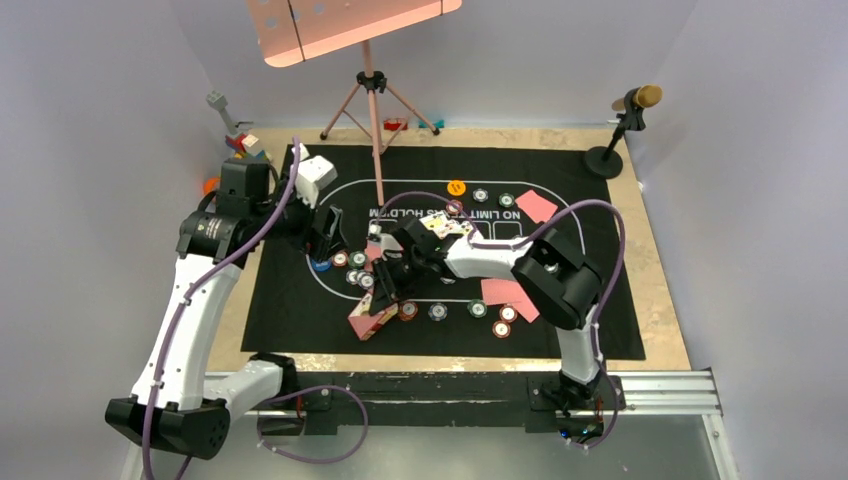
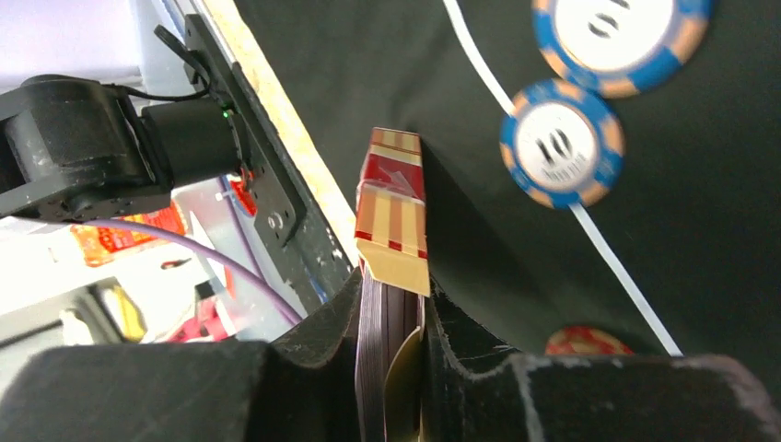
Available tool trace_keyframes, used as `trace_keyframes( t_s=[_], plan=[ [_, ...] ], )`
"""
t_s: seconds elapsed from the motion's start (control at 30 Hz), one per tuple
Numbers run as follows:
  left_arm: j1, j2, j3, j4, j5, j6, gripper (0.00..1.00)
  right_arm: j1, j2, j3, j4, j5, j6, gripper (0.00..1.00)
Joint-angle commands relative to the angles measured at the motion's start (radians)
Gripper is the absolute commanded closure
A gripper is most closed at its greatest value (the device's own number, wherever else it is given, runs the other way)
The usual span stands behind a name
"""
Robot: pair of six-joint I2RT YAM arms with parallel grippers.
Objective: Distribute texas hold em gaming equipment
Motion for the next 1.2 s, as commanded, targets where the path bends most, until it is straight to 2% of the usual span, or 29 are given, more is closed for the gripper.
trace_keyframes(
  t_s=[0.0, 0.23, 0.4, 0.57, 0.77, 0.87, 0.97, 1.1, 1.17],
  plan=[
    [0.023, -0.034, -0.057, 0.041, -0.077, -0.06, 0.0, 0.056, 0.048, 0.122, -0.06, 0.015, -0.14, 0.76],
    [0.028, -0.056, -0.135, 0.093, -0.167, -0.087, 0.0, 0.07, 0.085, 0.114, -0.151, 0.053, -0.205, 0.45],
    [0.032, -0.056, -0.134, 0.116, -0.16, -0.106, 0.0, 0.07, -0.007, 0.07, -0.224, 0.159, -0.223, 0.29],
    [0.045, -0.066, -0.14, 0.166, -0.17, -0.115, 0.02, 0.071, -0.155, 0.052, -0.28, 0.232, -0.223, 0.21],
    [0.099, -0.042, -0.155, 0.226, -0.205, -0.156, 0.0, 0.056, -0.358, 0.077, -0.418, 0.418, -0.249, 0.2],
    [0.187, -0.018, -0.177, 0.292, -0.169, -0.204, 0.0, -0.035, -0.478, 0.09, -0.46, 0.516, -0.261, 0.2],
    [0.255, -0.006, -0.212, 0.367, -0.17, -0.256, 0.0, -0.226, -0.602, 0.045, -0.43, 0.562, -0.218, 0.2],
    [0.264, -0.004, -0.253, 0.455, -0.244, -0.289, 0.0, -0.458, -0.75, -0.054, -0.349, 0.663, -0.149, 0.18],
    [0.263, 0.009, -0.26, 0.47, -0.25, -0.283, 0.0, -0.531, -0.79, -0.092, -0.328, 0.774, -0.133, 0.15]
  ],
)
